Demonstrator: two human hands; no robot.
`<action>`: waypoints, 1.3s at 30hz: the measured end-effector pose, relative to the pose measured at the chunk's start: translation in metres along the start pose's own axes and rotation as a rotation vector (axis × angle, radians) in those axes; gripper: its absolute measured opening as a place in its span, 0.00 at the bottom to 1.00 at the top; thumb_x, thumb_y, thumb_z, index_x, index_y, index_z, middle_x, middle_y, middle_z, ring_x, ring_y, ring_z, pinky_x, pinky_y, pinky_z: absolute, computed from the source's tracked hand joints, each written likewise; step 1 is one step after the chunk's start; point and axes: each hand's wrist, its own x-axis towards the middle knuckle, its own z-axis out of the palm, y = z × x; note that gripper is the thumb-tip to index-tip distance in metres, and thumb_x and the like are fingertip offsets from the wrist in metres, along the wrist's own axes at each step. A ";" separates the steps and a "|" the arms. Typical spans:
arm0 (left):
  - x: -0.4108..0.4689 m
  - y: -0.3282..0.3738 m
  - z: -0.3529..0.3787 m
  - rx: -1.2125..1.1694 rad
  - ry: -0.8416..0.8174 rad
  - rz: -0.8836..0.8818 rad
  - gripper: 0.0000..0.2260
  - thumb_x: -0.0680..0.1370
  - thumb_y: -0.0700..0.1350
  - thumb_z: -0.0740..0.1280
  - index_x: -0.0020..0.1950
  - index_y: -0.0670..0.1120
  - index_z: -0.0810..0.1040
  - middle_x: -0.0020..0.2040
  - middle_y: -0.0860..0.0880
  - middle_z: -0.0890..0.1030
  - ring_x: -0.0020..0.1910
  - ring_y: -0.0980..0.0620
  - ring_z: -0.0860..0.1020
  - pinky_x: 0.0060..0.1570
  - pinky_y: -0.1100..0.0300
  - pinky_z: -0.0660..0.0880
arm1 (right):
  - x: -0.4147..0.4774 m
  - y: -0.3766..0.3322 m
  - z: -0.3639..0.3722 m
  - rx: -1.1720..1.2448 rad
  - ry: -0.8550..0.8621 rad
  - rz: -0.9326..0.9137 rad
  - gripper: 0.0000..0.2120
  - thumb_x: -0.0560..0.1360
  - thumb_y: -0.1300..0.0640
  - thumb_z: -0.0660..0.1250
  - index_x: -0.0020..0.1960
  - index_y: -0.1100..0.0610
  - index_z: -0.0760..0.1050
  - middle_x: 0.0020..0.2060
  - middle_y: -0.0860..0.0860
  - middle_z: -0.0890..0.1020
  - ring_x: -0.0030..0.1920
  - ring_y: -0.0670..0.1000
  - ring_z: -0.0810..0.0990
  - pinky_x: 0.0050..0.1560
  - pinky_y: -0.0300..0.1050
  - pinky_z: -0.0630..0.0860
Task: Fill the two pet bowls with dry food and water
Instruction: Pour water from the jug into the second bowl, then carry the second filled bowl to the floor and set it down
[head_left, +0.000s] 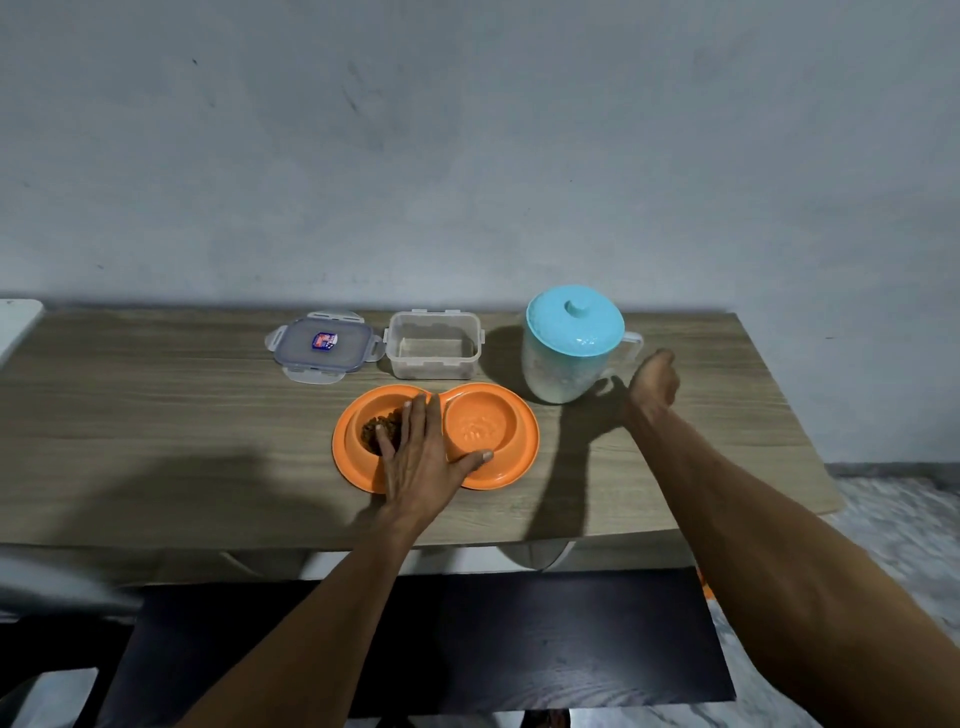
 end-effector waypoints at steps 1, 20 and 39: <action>-0.001 -0.002 -0.004 -0.026 0.040 -0.015 0.45 0.73 0.71 0.60 0.80 0.46 0.51 0.81 0.46 0.51 0.81 0.46 0.48 0.74 0.36 0.44 | 0.000 0.010 -0.004 -0.024 0.012 0.005 0.23 0.79 0.49 0.51 0.53 0.65 0.78 0.52 0.62 0.81 0.52 0.61 0.79 0.59 0.55 0.76; 0.030 -0.092 -0.031 -0.245 0.070 -0.635 0.29 0.73 0.62 0.68 0.58 0.38 0.79 0.59 0.36 0.79 0.60 0.35 0.76 0.57 0.43 0.76 | -0.108 0.090 0.034 -0.655 -0.232 0.037 0.31 0.64 0.44 0.73 0.61 0.60 0.78 0.59 0.60 0.78 0.57 0.63 0.78 0.55 0.60 0.80; -0.006 -0.052 -0.028 -0.371 0.018 -0.635 0.23 0.69 0.61 0.71 0.48 0.41 0.83 0.46 0.40 0.84 0.46 0.38 0.82 0.48 0.48 0.80 | -0.105 0.091 -0.040 -0.515 -0.207 0.035 0.22 0.68 0.49 0.74 0.57 0.61 0.79 0.55 0.59 0.81 0.54 0.61 0.80 0.56 0.58 0.80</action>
